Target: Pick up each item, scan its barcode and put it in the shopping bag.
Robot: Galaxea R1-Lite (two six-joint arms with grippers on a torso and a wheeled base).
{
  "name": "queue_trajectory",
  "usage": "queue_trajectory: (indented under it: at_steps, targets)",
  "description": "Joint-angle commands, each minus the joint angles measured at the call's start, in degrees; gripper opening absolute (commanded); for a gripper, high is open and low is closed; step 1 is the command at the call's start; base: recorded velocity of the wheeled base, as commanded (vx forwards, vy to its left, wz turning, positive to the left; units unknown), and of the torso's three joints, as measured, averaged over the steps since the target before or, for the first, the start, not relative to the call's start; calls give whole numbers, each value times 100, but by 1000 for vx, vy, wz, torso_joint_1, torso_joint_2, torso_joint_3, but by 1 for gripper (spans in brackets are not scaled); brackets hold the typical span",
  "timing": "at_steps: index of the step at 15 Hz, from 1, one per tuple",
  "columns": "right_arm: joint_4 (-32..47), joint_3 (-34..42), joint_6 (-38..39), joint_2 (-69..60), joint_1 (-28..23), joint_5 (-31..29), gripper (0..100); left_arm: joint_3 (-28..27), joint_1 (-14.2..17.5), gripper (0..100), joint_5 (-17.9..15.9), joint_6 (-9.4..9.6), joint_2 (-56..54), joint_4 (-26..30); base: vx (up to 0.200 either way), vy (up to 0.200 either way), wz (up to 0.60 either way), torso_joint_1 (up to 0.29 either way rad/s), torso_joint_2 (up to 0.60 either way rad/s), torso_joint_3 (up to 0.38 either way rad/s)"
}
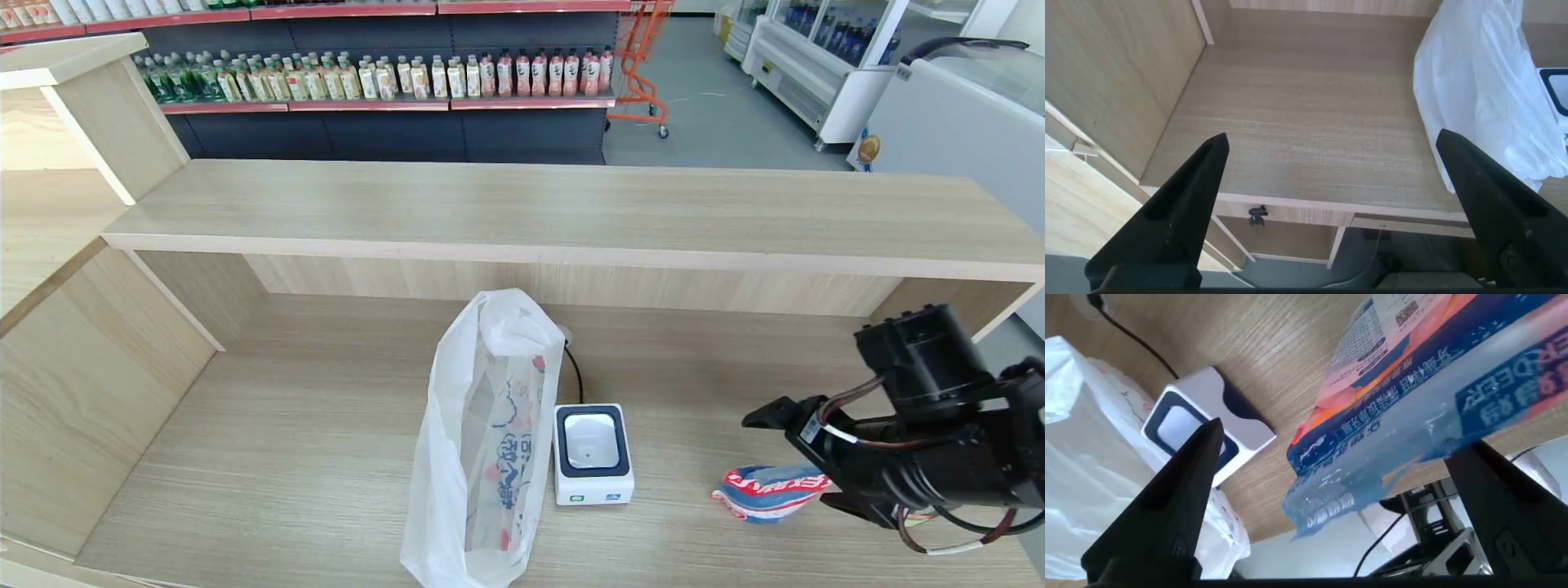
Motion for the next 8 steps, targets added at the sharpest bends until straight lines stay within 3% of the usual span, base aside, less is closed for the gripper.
queue_trajectory:
  at_steps: [1, 8]
  targets:
    - [-278, -182, 31, 971, 150, -166, 100, 0, -5, 100, 1, 6, -2, 0, 0, 0, 0, 0, 0, 0]
    - [-1113, -674, 13, 2096, 378, -640, 100, 0, -5, 100, 1, 6, -2, 0, 0, 0, 0, 0, 0, 0]
